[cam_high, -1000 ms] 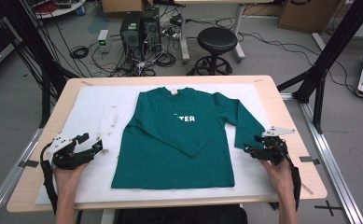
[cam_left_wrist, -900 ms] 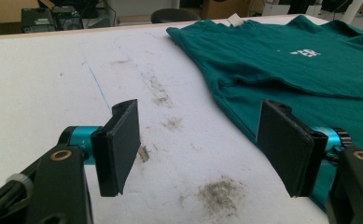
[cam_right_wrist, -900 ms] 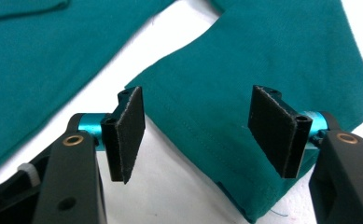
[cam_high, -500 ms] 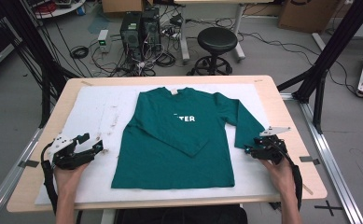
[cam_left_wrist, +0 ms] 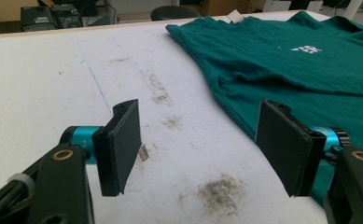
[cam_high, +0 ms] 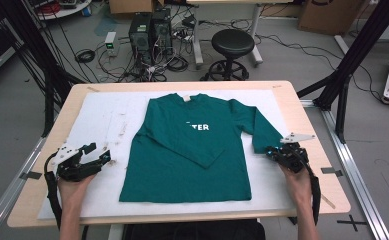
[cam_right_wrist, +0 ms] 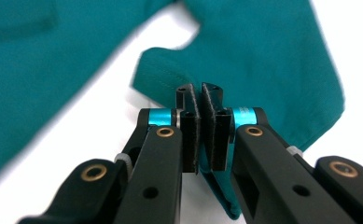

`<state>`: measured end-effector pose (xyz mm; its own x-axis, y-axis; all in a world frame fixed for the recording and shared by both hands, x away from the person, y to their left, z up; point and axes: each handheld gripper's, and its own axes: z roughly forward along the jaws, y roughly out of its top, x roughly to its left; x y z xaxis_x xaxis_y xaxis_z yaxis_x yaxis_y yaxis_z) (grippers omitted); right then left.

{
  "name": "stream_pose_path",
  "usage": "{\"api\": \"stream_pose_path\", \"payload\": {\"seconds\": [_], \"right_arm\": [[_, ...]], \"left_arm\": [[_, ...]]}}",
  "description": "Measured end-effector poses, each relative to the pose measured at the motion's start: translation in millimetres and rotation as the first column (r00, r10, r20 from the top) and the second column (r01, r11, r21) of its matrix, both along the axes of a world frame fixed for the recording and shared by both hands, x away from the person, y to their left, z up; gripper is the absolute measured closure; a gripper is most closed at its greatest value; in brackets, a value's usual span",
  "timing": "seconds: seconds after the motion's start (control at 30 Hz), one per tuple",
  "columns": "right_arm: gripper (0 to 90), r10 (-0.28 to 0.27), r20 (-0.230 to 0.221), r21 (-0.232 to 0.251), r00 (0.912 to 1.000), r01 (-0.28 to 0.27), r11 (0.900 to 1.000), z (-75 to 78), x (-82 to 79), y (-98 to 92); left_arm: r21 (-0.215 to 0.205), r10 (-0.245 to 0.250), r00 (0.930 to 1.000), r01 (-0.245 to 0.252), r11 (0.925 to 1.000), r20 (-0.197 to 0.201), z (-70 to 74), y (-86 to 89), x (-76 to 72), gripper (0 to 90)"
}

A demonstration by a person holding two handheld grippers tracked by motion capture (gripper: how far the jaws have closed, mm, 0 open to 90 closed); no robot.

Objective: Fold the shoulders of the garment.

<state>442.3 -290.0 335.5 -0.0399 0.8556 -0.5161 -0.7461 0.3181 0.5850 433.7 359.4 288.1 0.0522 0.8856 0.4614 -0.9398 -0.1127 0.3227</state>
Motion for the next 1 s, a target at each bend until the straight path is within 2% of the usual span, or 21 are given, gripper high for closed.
{"api": "stream_pose_path", "payload": {"seconds": [0.1, 0.17, 0.23, 0.43, 0.83, 1.0], "right_arm": [[87.2, 0.064, 0.033, 0.001, 0.9974, -0.064, 0.998, -3.1, -11.9, -0.3], [87.4, 0.089, 0.06, 0.004, 0.9942, -0.089, 0.996, -4.3, -24.2, 5.0], [87.3, 0.102, 0.063, 0.003, 0.9929, -0.102, 0.995, -4.7, -28.1, 7.4], [87.7, 0.174, 0.05, -0.052, 0.9835, -0.171, 0.984, -2.5, -42.0, 23.2], [87.8, 0.196, 0.049, -0.178, 0.9794, -0.184, 0.967, -0.9, -59.7, 67.0], [87.8, 0.195, 0.039, -0.205, 0.98, -0.183, 0.961, 2.9, -64.1, 86.8]], "left_arm": [[0.0, 0.0, 1.0, 0.0, 1.0, -0.001, 0.1, -0.1, 0.0, 31.2], [0.0, -0.001, 1.0, 0.001, 1.0, -0.001, 0.1, 0.0, 0.0, 31.2], [-0.001, -0.002, 1.0, 0.002, 1.0, -0.002, 0.2, 0.2, 0.0, 31.2], [-0.003, -0.001, 1.0, 0.001, 1.0, -0.007, 0.6, 0.0, 0.0, 31.3], [-0.007, 0.008, 0.9998, -0.008, 0.9999, -0.018, 1.6, -0.6, -0.1, 31.5], [-0.007, 0.011, 0.9998, -0.011, 0.9999, -0.016, 1.4, -0.7, -0.1, 31.5]]}}
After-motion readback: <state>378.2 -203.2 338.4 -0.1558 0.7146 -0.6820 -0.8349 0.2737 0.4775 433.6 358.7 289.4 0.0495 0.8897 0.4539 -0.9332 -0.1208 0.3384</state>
